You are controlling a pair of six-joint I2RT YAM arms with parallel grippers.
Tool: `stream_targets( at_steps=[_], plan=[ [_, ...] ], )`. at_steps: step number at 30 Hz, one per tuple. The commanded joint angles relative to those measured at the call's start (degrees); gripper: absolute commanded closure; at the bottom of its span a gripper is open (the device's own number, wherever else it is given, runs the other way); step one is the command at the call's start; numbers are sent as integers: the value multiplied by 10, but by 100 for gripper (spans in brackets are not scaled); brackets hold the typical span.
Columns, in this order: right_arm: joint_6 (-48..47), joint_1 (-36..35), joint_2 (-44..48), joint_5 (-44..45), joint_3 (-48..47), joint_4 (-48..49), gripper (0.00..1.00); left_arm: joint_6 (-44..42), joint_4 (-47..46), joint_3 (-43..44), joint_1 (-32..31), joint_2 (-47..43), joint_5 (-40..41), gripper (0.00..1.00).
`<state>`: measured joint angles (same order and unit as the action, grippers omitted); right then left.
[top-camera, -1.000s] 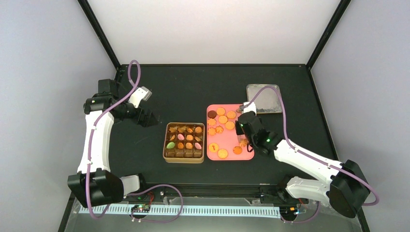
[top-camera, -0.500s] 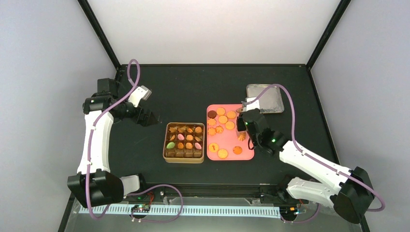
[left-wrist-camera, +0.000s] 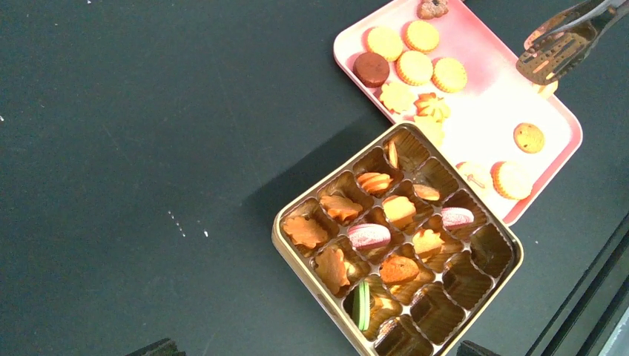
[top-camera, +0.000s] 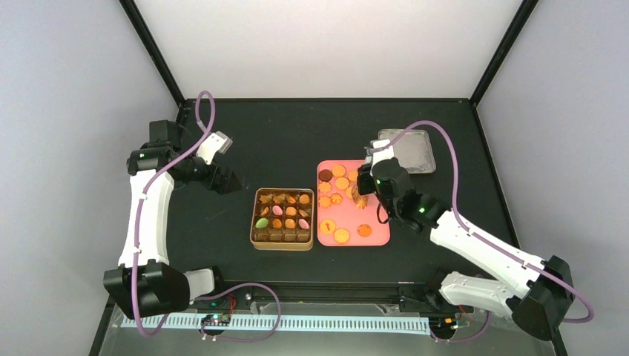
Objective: Pack the cookies
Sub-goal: Pick up the fake cookies from the plate, then place the fake cookies in the empty pocket of the box.
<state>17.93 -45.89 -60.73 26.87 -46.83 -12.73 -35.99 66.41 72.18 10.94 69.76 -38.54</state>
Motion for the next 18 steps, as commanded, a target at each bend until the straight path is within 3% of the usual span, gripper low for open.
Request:
stream_targets(
  at_steps=[1,8,18],
  plan=[
    [-17,-37,-23,-11,-64,21,99,-7,-1,-1,9,-1,9,1],
    [-29,-127,-93,-19,-145,39,99,-6,-6,0,39,1,28,1],
    [-54,-223,-198,-70,-217,91,99,-33,8,-4,133,8,35,1]
  ],
)
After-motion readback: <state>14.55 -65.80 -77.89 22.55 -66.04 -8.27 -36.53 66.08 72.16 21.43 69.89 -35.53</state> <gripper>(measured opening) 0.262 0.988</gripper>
